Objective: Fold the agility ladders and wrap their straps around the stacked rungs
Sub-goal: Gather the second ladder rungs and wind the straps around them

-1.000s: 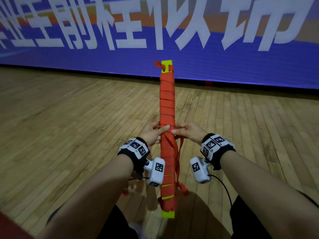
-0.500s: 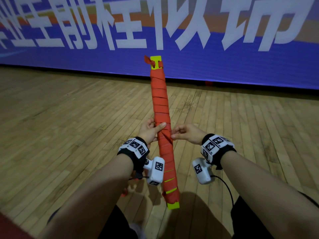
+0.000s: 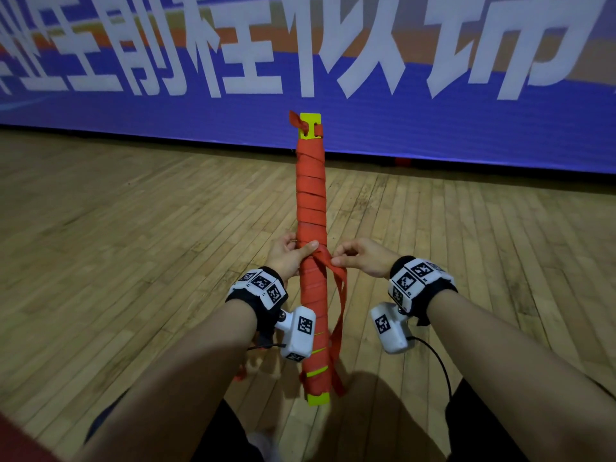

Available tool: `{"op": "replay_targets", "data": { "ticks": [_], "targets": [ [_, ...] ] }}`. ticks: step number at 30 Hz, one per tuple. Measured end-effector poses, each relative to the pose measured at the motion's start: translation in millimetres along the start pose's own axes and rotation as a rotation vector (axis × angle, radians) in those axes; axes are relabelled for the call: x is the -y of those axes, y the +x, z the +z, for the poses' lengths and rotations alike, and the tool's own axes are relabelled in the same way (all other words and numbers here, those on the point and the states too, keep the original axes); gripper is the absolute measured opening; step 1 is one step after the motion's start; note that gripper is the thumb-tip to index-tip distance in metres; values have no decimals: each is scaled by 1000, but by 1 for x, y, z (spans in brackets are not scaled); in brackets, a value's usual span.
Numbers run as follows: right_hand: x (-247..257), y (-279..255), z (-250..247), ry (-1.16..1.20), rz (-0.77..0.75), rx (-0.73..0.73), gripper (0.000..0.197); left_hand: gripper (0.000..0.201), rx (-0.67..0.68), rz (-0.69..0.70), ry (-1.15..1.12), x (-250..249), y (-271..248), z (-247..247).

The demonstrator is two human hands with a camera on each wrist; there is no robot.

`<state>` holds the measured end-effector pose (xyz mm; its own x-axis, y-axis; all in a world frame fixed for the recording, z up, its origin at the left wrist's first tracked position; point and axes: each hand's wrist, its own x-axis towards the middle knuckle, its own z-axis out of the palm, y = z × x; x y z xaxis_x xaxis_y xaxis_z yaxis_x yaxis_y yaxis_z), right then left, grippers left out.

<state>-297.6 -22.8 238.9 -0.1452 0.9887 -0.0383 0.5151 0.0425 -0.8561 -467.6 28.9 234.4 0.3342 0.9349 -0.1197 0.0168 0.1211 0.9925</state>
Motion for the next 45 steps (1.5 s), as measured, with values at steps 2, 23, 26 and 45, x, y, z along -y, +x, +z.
{"op": "replay_targets", "data": {
  "ticks": [2,23,26,45],
  "targets": [
    [1,0,-2,1,-23,-15,18,28,-15,3,18,1,2,-1],
    [-15,0,-7,30,-16,-208,24,26,108,-52,-9,4,6,1],
    [-16,-1,-7,30,-46,-235,25,29,133,-60,5,3,7,1],
    [-24,4,-11,80,59,-71,17,25,229,-77,-28,-3,4,1]
  ]
}}
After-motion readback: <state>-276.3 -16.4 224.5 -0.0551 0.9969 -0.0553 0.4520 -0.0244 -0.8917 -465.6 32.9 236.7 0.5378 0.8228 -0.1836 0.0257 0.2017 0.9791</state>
